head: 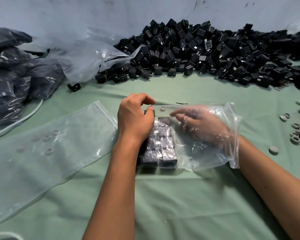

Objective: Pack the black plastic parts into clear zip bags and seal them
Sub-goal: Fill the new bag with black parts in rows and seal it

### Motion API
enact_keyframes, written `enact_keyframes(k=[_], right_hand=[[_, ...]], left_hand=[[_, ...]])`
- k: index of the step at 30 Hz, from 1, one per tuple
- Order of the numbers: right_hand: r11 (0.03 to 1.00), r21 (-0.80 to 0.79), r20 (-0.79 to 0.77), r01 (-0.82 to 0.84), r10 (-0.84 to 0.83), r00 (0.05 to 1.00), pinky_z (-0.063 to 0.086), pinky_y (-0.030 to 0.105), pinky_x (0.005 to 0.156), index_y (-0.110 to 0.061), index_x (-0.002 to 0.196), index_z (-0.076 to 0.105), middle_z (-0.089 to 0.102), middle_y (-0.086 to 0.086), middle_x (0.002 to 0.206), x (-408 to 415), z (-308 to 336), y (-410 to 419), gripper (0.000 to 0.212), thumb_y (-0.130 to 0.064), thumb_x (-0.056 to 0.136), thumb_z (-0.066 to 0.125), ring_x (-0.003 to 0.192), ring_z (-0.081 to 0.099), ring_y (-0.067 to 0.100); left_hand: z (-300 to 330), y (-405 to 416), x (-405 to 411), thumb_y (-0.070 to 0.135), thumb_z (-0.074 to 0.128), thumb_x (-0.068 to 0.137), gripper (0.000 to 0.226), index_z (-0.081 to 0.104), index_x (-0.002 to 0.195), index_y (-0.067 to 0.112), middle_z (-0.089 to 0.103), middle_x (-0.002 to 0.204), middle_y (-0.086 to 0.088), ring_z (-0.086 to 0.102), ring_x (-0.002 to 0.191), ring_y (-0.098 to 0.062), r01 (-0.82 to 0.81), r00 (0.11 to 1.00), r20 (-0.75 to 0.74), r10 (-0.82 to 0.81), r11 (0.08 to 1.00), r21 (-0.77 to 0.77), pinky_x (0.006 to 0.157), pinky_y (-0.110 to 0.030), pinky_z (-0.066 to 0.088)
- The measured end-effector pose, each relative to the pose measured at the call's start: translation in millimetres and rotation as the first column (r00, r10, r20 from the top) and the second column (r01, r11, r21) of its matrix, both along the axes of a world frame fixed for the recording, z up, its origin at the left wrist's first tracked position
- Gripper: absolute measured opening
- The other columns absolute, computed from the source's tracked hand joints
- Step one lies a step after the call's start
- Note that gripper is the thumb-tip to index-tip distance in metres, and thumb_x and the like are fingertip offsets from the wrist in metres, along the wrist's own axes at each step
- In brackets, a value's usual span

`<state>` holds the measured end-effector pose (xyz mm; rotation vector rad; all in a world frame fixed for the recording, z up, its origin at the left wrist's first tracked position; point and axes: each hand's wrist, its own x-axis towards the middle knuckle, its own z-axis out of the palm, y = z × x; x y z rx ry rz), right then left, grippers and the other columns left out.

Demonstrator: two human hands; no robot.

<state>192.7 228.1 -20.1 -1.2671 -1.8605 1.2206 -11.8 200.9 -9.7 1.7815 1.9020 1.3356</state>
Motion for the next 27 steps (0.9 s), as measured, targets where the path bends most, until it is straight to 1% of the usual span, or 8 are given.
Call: enact_keyframes(k=[5, 11, 14, 17, 20, 22, 25, 27], right_hand=[[0.997, -0.071, -0.089, -0.024, 0.017, 0.996, 0.06, 0.042, 0.076, -0.014, 0.107, 0.079, 0.077, 0.015, 0.091, -1, -6, -4, 0.02, -0.023, 0.1, 0.063, 0.078, 0.07, 0.025], [0.996, 0.083, 0.02, 0.029, -0.031, 0.999, 0.058, 0.024, 0.069, -0.022, 0.105, 0.081, 0.079, -0.008, 0.083, 0, -10, 1, 0.017, -0.026, 0.1, 0.065, 0.073, 0.072, 0.006], [0.983, 0.171, 0.062, -0.067, 0.057, 0.996, 0.051, 0.011, 0.064, -0.013, 0.108, 0.08, 0.076, -0.018, 0.078, 8, -7, 3, 0.017, -0.017, 0.1, 0.066, 0.068, 0.069, -0.004], [0.983, 0.159, 0.127, -0.096, 0.076, 0.989, 0.061, 0.025, 0.073, -0.013, 0.106, 0.079, 0.079, -0.002, 0.09, 35, 3, 11, 0.015, -0.017, 0.096, 0.068, 0.082, 0.076, 0.011], [0.978, 0.131, 0.195, 0.161, -0.184, 0.963, 0.061, 0.023, 0.066, -0.01, 0.099, 0.08, 0.079, 0.009, 0.094, 74, 8, 29, 0.011, -0.015, 0.096, 0.071, 0.089, 0.076, 0.027], [0.925, 0.186, 0.273, 0.332, -0.373, 0.887, 0.058, 0.029, 0.059, -0.013, 0.085, 0.08, 0.076, 0.009, 0.078, 95, 9, 34, 0.012, -0.02, 0.092, 0.074, 0.072, 0.074, 0.021], [0.793, 0.23, 0.114, 0.565, -0.598, 0.793, 0.048, 0.016, 0.046, -0.014, 0.093, 0.08, 0.075, 0.003, 0.074, 101, 8, 40, 0.012, -0.014, 0.094, 0.068, 0.052, 0.063, 0.005], [0.762, 0.24, 0.011, 0.602, -0.622, 0.783, 0.049, 0.02, 0.048, -0.011, 0.099, 0.078, 0.075, 0.005, 0.077, 93, 18, 48, 0.016, -0.009, 0.095, 0.063, 0.057, 0.067, 0.012]], left_hand=[[0, -2, 18, 0.01, 0.065, 0.089, 0.011, 0.073, 0.091, 0.018, 0.07, 0.087, 0.005, 0.064, 0.079, -0.016, 0.009, 1.0, -0.015, -0.009, 1.0, 0.023, 0.075, -0.036, 0.056], [-8, -3, 32, 0.018, 0.066, 0.093, 0.007, 0.071, 0.097, 0.019, 0.069, 0.099, 0.001, 0.061, 0.097, -0.02, 0.055, 0.964, -0.257, -0.069, 0.997, -0.06, 0.084, -0.036, 0.051], [-15, -1, 36, 0.026, 0.059, 0.097, 0.008, 0.064, 0.096, 0.02, 0.063, 0.099, 0.0, 0.051, 0.1, -0.021, 0.038, 0.93, -0.358, -0.078, 0.993, -0.115, 0.085, -0.034, 0.045], [-18, 0, 36, 0.028, 0.055, 0.098, 0.009, 0.06, 0.097, 0.021, 0.06, 0.098, 0.001, 0.045, 0.096, -0.019, 0.034, 0.922, -0.376, -0.087, 0.989, -0.144, 0.081, -0.033, 0.041], [-20, 1, 35, 0.028, 0.053, 0.098, 0.01, 0.06, 0.098, 0.02, 0.059, 0.096, 0.001, 0.043, 0.095, -0.018, 0.029, 0.916, -0.391, -0.084, 0.989, -0.143, 0.08, -0.033, 0.041], [-19, 1, 36, 0.028, 0.053, 0.098, 0.012, 0.061, 0.098, 0.02, 0.059, 0.096, 0.001, 0.045, 0.096, -0.02, 0.03, 0.912, -0.402, -0.084, 0.99, -0.139, 0.081, -0.034, 0.043], [-18, 0, 36, 0.028, 0.053, 0.099, 0.013, 0.062, 0.101, 0.019, 0.058, 0.097, 0.001, 0.048, 0.099, -0.021, 0.019, 0.907, -0.415, -0.076, 0.99, -0.14, 0.084, -0.038, 0.046], [-18, -2, 37, 0.031, 0.055, 0.1, 0.014, 0.063, 0.105, 0.021, 0.058, 0.102, 0.002, 0.046, 0.104, -0.02, 0.005, 0.9, -0.431, -0.063, 0.991, -0.134, 0.087, -0.038, 0.047]])
